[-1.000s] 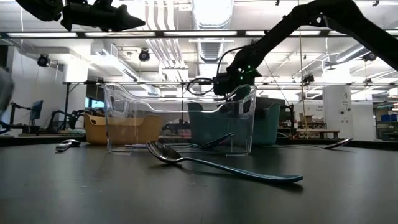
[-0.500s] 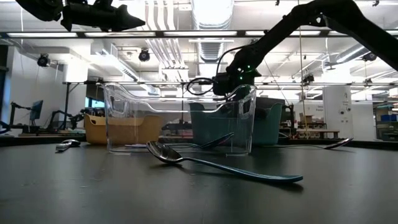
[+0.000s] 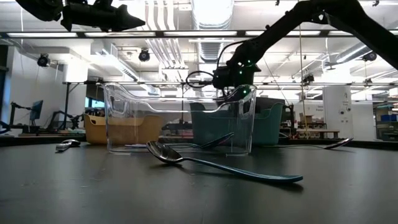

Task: Sort silverware by color (type)
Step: Adjust the blue patterned spoons in the green bin

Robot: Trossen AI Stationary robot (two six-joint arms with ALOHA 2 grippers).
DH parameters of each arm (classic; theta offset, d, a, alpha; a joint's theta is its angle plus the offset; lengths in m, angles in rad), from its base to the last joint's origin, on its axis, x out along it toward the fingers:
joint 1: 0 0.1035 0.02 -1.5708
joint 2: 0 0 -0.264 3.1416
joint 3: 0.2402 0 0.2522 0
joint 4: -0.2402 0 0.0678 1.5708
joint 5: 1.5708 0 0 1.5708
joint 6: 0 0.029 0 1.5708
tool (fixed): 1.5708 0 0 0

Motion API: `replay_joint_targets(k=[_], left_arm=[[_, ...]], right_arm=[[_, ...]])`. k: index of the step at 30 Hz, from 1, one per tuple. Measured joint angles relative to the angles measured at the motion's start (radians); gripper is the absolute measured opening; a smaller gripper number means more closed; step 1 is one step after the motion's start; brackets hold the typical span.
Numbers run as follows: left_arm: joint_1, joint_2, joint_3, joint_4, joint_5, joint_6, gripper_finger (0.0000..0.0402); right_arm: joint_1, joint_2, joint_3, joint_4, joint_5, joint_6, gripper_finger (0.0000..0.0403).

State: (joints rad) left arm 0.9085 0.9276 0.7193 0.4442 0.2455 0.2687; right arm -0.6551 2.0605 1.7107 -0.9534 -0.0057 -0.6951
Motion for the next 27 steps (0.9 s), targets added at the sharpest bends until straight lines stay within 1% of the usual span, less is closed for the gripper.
replay_joint_targets(k=[5,9,20,27], left_arm=[[0.000,0.000,0.000,0.000,0.000,0.000,0.0194],[0.000,0.000,0.000,0.000,0.000,0.000,0.0194],[0.000,0.000,0.000,0.000,0.000,-0.001,0.0194],[0.000,0.000,0.000,0.000,0.000,-0.001,0.0194]], right_arm=[[0.001,0.000,0.014,0.001,-0.078,0.073,0.0028],[0.002,0.000,0.014,0.000,-0.098,0.098,0.0028],[0.003,0.001,0.008,-0.008,-0.103,0.085,0.0030],[0.003,0.002,0.008,-0.008,-0.103,0.083,0.0060]])
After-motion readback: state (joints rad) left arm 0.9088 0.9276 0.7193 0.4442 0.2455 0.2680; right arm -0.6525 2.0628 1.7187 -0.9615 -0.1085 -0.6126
